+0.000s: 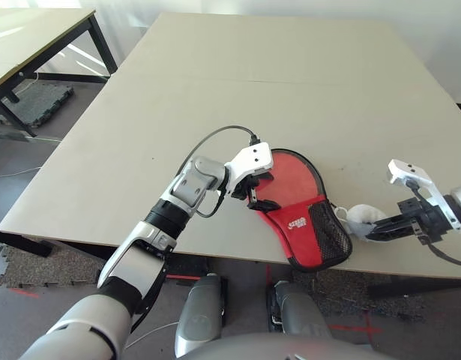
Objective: Store the ping-pong paddle in its case and zip it.
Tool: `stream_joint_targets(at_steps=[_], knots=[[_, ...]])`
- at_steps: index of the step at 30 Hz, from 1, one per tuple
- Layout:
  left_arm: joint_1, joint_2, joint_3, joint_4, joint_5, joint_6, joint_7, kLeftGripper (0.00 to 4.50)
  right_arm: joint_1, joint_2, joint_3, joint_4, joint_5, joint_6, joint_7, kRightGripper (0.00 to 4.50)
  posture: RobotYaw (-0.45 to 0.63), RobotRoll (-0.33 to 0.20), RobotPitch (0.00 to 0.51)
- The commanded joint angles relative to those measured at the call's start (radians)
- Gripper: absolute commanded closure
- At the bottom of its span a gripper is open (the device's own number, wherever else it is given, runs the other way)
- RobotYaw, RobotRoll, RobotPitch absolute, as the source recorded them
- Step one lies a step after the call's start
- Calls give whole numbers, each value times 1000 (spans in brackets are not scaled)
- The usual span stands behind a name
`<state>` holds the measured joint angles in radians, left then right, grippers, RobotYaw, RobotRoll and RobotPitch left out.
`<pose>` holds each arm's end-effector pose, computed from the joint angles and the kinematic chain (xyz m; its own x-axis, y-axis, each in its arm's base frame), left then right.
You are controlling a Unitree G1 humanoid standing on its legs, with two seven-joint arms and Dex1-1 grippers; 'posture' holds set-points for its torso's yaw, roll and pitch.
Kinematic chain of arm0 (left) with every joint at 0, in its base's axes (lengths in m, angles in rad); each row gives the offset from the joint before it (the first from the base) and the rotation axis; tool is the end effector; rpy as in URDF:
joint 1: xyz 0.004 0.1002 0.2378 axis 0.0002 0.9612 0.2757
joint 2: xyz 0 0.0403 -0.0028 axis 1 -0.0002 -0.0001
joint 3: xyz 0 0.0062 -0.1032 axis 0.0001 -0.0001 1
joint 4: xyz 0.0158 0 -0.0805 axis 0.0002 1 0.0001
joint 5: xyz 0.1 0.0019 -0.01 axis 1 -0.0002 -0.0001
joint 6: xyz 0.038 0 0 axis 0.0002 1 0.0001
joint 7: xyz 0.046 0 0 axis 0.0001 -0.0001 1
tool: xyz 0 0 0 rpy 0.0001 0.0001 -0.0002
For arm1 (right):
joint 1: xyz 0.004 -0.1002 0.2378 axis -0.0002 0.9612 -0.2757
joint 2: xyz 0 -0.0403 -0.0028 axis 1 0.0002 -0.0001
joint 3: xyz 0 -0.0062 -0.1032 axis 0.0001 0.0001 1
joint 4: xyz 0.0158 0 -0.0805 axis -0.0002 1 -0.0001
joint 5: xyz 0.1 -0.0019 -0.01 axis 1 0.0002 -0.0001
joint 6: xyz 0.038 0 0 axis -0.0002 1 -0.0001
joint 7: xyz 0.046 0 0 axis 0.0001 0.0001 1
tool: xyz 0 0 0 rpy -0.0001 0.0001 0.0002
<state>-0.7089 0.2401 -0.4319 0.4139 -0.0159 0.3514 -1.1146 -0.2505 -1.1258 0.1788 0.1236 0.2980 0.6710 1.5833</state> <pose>0.3123 0.0975 0.1128 0.1025 -0.8580 -0.5034 0.9947 0.0916 0.0465 0.2276 -0.3309 0.1499 -0.0125 0.6713 -0.7411 -0.8089 0.4289 0.4021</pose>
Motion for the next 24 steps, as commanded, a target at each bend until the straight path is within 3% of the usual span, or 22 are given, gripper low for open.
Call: stream_joint_targets(at_steps=[1, 3, 4, 9, 15, 22, 24], knots=[[16, 7, -28, 41, 27, 22, -2, 0, 76, -42, 36, 29, -21, -3, 24, 4494, 11, 0, 110], [17, 8, -28, 39, 26, 23, -2, 0, 67, -33, -10, 24, 5, 7, -4, 4494, 9, 0, 109], [17, 8, -28, 39, 26, 22, -3, 0, 50, -31, -37, 21, 34, 40, -2, 3896, 9, 0, 109], [12, 9, -22, 36, 21, 24, -3, 0, -33, -38, -159, 45, 147, 140, 2, 2211, 7, 0, 106], [4, 18, 5, 16, 13, 30, 5, 0, -161, -7, -259, 138, 205, 173, -50, 11, 6, 0, 103], [23, 49, 60, -88, -23, 90, 30, 0, -257, 139, -325, 223, 205, 110, -205, 11, 32, 0, 91], [36, 54, 110, -158, -79, 173, 39, 0, -261, 162, -328, 222, 216, 110, -215, 11, 33, 0, 91]])
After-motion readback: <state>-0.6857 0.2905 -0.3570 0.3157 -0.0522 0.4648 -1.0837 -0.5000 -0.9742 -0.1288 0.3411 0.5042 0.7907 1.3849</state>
